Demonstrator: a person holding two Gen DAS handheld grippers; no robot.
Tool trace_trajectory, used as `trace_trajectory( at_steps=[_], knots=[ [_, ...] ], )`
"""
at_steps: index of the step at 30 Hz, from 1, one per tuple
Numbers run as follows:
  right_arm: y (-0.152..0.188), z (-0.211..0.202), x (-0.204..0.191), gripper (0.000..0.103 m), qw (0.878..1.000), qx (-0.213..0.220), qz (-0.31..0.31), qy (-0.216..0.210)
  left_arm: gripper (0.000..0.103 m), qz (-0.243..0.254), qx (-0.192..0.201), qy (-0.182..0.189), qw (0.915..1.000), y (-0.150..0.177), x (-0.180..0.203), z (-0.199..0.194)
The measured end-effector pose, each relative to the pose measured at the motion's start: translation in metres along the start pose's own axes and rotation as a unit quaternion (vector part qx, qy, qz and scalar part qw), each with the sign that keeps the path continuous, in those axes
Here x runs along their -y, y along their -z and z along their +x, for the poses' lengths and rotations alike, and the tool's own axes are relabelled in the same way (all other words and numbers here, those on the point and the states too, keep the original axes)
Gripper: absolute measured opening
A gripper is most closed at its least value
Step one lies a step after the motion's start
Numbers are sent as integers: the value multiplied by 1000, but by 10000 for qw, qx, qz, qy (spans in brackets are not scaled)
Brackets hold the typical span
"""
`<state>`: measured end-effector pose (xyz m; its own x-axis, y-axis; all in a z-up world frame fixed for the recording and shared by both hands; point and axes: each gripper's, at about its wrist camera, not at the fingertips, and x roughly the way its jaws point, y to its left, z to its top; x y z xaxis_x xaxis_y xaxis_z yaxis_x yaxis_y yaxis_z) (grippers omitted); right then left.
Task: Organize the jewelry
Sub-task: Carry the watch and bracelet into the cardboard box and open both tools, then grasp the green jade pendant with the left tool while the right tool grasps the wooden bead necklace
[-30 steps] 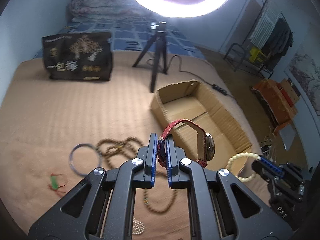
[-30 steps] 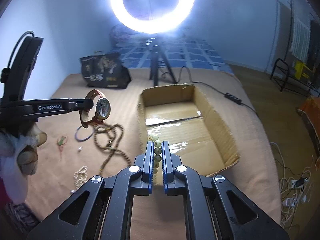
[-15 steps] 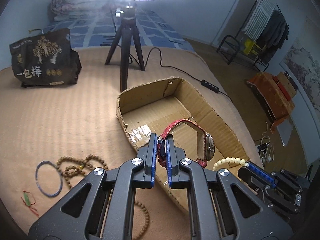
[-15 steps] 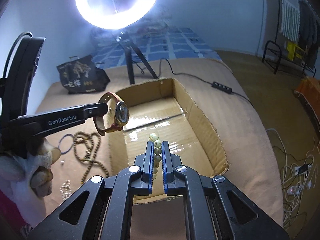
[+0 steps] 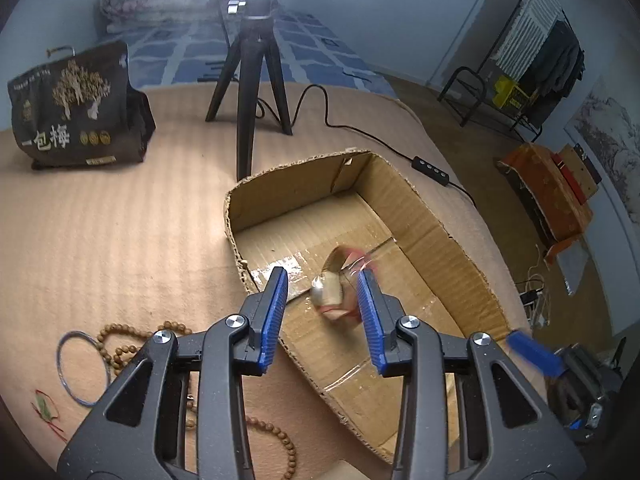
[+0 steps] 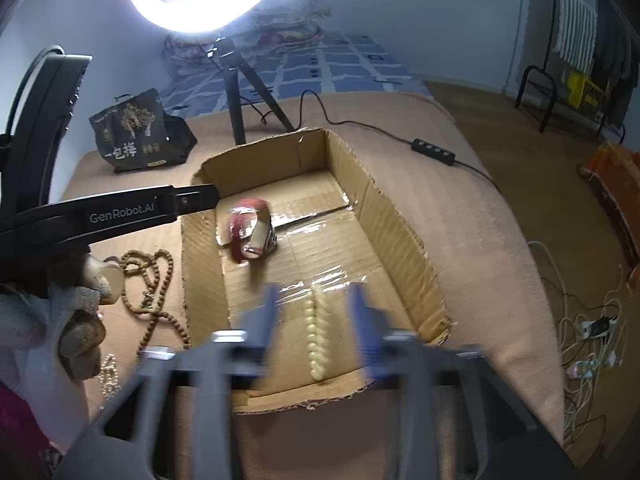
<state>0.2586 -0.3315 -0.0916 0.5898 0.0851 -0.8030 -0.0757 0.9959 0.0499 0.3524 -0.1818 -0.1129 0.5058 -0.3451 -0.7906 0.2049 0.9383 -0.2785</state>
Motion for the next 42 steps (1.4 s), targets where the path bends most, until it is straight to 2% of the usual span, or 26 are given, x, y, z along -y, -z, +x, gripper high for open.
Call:
trace_trajectory(
  at_steps=[1, 8, 19, 22, 26, 29, 30, 31, 33, 37, 42],
  knots=[
    [0, -3, 0, 63, 10000, 84, -10, 19, 36, 12, 20, -18, 10000, 0, 0, -2],
    [0, -14, 0, 63, 9997, 223, -42, 27, 36, 167, 136, -212, 9995, 3, -3, -20],
    [2, -39, -16, 63, 9984, 514, -215, 56, 36, 243, 477, -476, 9974, 10, -29, -78],
    [5, -47, -24, 63, 9976, 609, -321, -19, 36, 200, 543, -480, 9972, 11, -40, -96],
    [8, -56, -35, 63, 9967, 686, -416, -132, 36, 291, 653, -724, 9948, 15, -55, -122],
    [11, -66, -48, 63, 9941, 911, -490, -331, 37, 341, 723, -905, 9927, 21, -71, -139],
    [12, -69, -53, 67, 9930, 979, -511, -410, 37, 332, 723, -959, 9922, 25, -79, -145],
    [13, -70, -57, 76, 9923, 1016, -529, -475, 37, 319, 708, -985, 9921, 27, -85, -148],
    [14, -70, -68, 80, 9913, 1007, -590, -613, 37, 259, 621, -1050, 9922, 35, -103, -155],
    [12, -58, -100, 80, 9888, 708, -871, -981, 37, 142, 427, -1124, 9926, 52, -137, -164],
    [12, -29, -138, 80, 9856, 326, -1218, -1131, 37, -285, 75, -1089, 9936, 72, -191, -167]
  ],
)
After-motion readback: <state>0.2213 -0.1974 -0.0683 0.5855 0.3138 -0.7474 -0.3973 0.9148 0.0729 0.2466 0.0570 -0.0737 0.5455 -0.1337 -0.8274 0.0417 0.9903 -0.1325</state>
